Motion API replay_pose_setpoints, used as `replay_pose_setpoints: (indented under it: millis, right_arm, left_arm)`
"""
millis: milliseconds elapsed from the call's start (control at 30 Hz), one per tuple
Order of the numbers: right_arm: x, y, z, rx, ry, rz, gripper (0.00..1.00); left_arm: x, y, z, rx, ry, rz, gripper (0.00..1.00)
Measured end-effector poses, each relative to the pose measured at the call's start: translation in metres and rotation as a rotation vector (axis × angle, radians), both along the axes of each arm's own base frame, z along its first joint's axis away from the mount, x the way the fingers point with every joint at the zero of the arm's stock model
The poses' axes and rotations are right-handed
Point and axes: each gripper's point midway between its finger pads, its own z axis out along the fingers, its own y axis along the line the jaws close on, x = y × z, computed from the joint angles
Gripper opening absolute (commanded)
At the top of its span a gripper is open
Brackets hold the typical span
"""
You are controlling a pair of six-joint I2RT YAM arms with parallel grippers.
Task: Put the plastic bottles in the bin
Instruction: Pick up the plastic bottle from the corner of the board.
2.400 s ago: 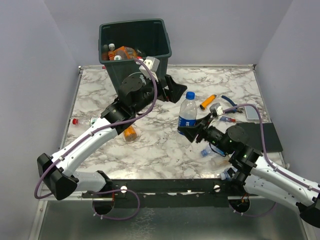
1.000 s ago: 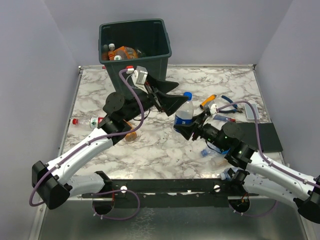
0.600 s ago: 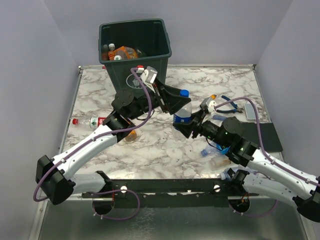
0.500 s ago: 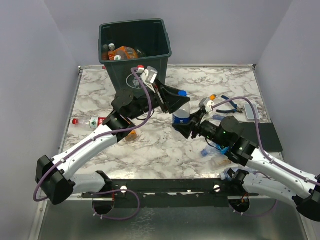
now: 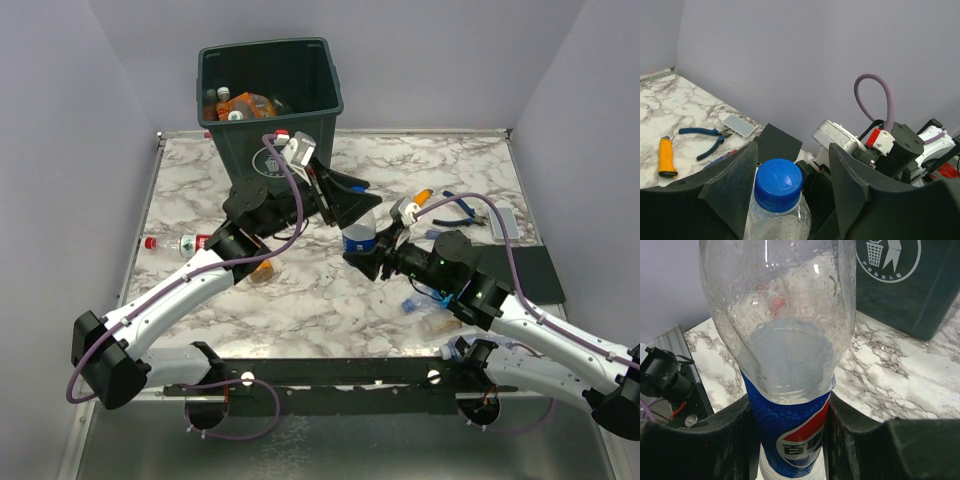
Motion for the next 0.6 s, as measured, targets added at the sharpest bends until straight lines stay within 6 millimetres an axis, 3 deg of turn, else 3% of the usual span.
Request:
replay_pose_setpoints:
  millis: [233,333,467,533,600]
  right_arm:
    - [0.0,-0.001,-0.003,-0.011,0.004,-0.001,0.4]
    - [0.0,-0.001,-0.002,-0.014,0.006,-0.001,0.43]
    - [0.0,-0.002,-0.002,-0.018,0.011,-0.005,0.85]
    - [0.0,-0.002,0.0,-0.015,0.018,-0.008,0.99]
    - [0.001,-0.001,0.007,-0.01,0.024,-0.01,1.0]
  left_arm:
    - [0.001,-0.001,-0.009,0.03,0.021,0.001,0.31]
    - [0.003,0.0,-0.012,0.041,0.017,0.009,0.0]
    - [0.003,0.001,-0.012,0.05,-0.001,0.014,0.0]
    - [0.003,0.002,-0.013,0.062,-0.008,0.019,0.0]
    - [0.004,0.003,-0.017,0.078,-0.008,0.03,0.0]
